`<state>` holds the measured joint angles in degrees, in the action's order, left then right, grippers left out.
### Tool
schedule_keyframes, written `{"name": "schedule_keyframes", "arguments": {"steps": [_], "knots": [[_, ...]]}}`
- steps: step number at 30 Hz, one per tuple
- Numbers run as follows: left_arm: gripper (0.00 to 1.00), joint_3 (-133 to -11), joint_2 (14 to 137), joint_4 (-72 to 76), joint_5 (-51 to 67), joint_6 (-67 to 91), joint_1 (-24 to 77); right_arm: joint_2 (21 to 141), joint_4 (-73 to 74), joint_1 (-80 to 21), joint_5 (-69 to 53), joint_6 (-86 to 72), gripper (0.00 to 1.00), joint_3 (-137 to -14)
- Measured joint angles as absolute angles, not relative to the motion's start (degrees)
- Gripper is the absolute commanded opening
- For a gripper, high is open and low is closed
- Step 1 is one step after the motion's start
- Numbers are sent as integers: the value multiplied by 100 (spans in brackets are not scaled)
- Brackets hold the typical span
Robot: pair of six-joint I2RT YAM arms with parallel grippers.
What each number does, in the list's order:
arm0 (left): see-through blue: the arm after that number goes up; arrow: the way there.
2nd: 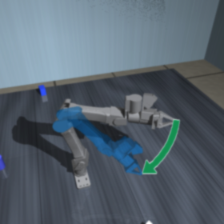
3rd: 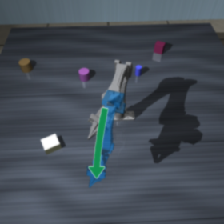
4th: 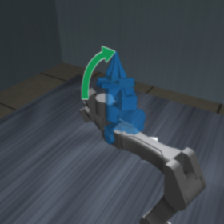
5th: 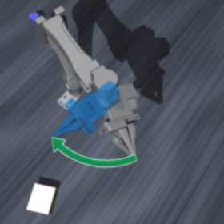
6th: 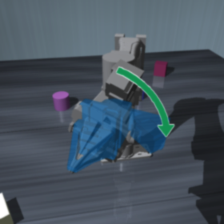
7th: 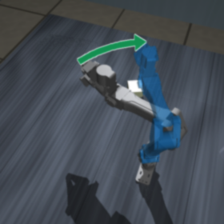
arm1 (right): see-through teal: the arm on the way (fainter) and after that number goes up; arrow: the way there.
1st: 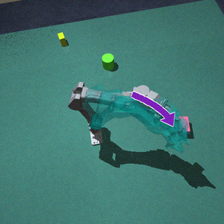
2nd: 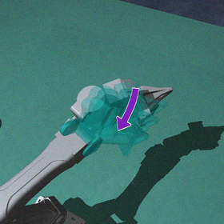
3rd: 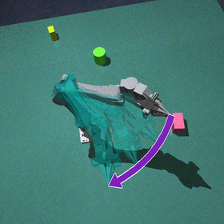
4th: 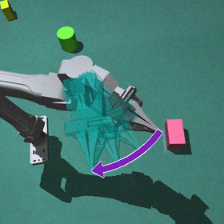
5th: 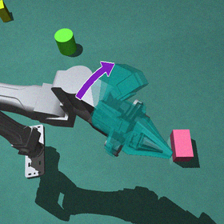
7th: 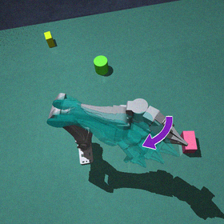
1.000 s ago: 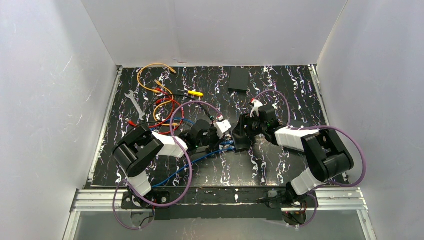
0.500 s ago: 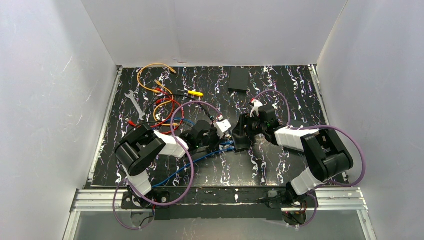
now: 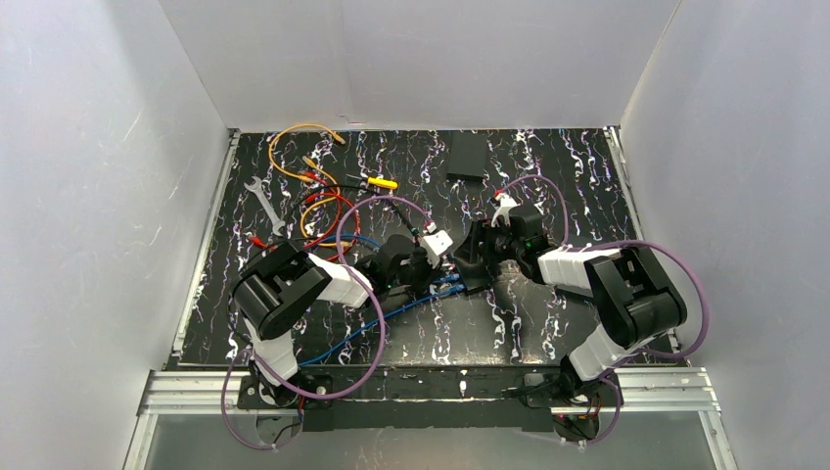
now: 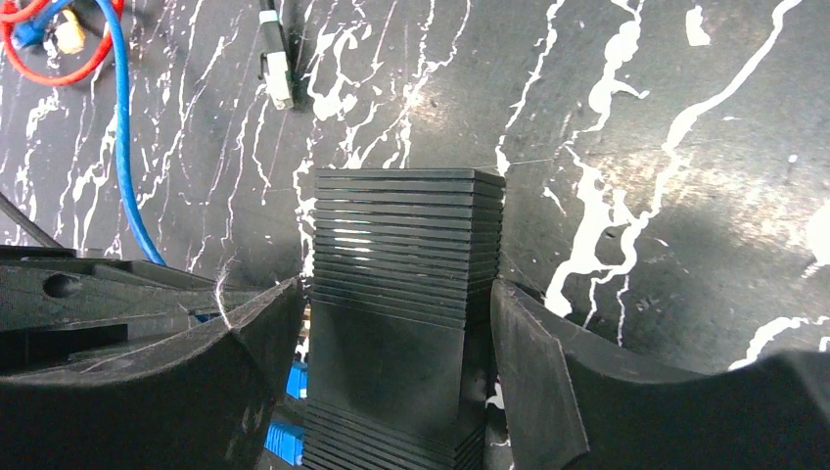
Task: Insert the plug into the switch port
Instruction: Insert the connector into the switch port.
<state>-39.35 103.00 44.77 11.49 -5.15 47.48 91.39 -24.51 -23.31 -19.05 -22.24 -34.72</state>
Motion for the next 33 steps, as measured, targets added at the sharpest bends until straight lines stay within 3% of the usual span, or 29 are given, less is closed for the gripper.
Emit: {"name": "schedule_keyframes", "arguments": {"steps": [20,33], "knots": [[0,-3756,10447,5011,189,-228,5015,9360,-2840,-2237,-2283,-2364,75,-3470],[0,-4383,10462,4298,36,-158,5024,9498,-2884,-2176,-2174,-2150,75,-3614]]}}
